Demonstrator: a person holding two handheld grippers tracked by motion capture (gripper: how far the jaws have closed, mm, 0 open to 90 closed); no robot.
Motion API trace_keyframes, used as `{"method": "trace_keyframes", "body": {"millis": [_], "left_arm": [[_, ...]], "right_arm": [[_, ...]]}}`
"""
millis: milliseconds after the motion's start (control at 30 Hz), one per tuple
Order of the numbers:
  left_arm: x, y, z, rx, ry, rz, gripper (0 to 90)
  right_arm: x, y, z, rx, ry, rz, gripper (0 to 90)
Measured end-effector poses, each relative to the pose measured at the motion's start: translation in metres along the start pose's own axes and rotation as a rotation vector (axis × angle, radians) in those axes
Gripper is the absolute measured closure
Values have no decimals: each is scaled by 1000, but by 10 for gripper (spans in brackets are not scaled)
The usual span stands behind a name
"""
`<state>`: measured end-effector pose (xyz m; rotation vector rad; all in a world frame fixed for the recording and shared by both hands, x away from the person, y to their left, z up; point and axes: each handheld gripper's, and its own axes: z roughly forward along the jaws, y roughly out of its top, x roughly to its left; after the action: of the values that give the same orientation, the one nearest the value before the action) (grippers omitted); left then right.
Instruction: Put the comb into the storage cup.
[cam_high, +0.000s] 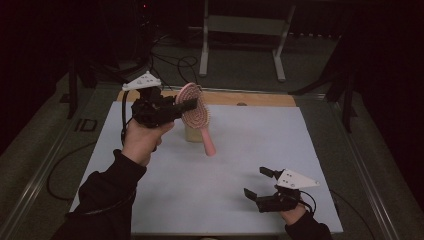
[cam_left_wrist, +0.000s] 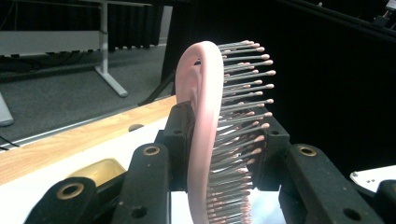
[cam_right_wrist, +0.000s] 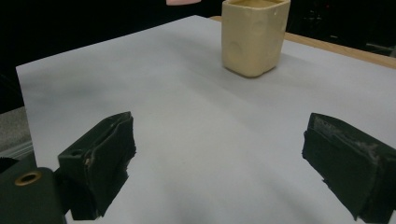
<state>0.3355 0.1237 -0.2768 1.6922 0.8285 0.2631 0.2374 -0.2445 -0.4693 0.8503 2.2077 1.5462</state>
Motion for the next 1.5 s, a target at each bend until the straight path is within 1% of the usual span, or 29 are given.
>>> {"method": "trace_keyframes", "body": {"millis": [233,300,567,767,833,1000,1100,1367,1500], "left_arm": [[6,9,5,-19,23,-10,660],[7,11,7,-19,38,-6,660],[15,19,14,-25,77,-13,660],[20,25,19,-26,114,-10,660],[22,27,21,-28,127,-14,660],[25,29,26,-32,135,-18,659],[27,30,28,-27,151,-13,660],[36,37,34,-50,197,-25,660],[39,37,40,-52,218,-24,660]], "right_arm": [[1,0,0,2,-3,-1,89],[1,0,0,1,-1,-3,89],[-1,0,-1,-5,-1,0,89],[0,0,-1,-6,0,3,89],[0,0,-1,-4,-1,-2,89],[-1,0,-2,-6,-1,0,89],[0,1,-2,-8,1,4,89],[-2,1,-4,-13,-2,5,89],[-2,1,-4,-15,-6,10,89]]}}
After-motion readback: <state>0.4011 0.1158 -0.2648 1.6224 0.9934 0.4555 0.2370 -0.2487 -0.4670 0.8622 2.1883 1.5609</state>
